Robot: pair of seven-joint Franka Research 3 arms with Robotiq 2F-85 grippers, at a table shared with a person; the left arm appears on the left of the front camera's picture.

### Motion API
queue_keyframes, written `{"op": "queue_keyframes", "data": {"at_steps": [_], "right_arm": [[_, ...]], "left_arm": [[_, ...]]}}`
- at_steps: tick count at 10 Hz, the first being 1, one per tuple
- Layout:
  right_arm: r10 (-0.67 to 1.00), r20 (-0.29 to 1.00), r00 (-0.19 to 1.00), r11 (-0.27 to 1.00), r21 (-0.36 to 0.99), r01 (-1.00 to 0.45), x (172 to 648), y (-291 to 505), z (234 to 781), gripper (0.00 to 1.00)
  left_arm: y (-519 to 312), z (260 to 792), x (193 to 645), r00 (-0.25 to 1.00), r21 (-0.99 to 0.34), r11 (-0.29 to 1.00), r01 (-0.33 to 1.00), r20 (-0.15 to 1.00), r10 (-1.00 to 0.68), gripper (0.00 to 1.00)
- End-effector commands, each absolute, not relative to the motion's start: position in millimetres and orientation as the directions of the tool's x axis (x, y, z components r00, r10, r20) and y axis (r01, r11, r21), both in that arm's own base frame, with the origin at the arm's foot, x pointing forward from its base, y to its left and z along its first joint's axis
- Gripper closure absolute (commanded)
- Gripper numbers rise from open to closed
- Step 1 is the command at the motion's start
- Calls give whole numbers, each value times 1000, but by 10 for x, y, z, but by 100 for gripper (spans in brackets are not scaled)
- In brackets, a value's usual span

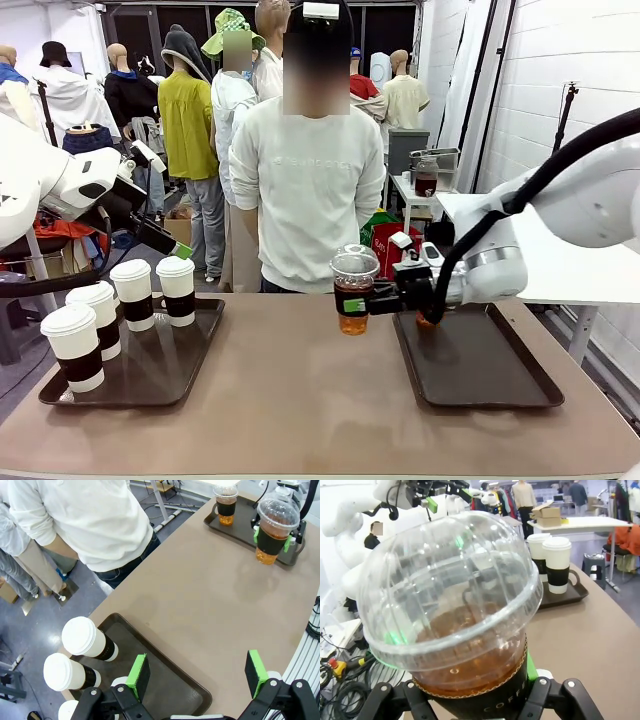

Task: Distribute the coffee onto the tray.
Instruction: Pick up another iced Americano from the middle of the table and place it on the right Handle tray.

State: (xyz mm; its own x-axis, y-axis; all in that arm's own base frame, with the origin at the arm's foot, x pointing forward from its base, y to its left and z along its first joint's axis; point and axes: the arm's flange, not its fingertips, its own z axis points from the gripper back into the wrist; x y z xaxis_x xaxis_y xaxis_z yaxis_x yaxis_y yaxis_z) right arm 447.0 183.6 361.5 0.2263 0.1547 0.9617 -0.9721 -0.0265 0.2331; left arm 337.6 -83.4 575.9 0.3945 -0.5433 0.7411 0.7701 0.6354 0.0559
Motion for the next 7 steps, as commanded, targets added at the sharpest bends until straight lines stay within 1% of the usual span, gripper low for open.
{"op": "queue_keyframes", "data": {"at_steps": [1, 4, 7], "right_arm": [[126, 971, 203, -1, 205, -979, 4272, 1631, 3676, 25], [116, 971, 210, 74, 202, -977, 4246, 1158, 3516, 25], [124, 972, 200, 97, 188, -977, 4304, 809, 3324, 25]], "left_arm": [[-822, 5752, 3373, 394, 47, 632, 773, 745, -537, 0], [-822, 5752, 3373, 394, 47, 632, 773, 745, -537, 0], [-822, 5752, 3373, 394, 47, 632, 773, 745, -537, 0]]}}
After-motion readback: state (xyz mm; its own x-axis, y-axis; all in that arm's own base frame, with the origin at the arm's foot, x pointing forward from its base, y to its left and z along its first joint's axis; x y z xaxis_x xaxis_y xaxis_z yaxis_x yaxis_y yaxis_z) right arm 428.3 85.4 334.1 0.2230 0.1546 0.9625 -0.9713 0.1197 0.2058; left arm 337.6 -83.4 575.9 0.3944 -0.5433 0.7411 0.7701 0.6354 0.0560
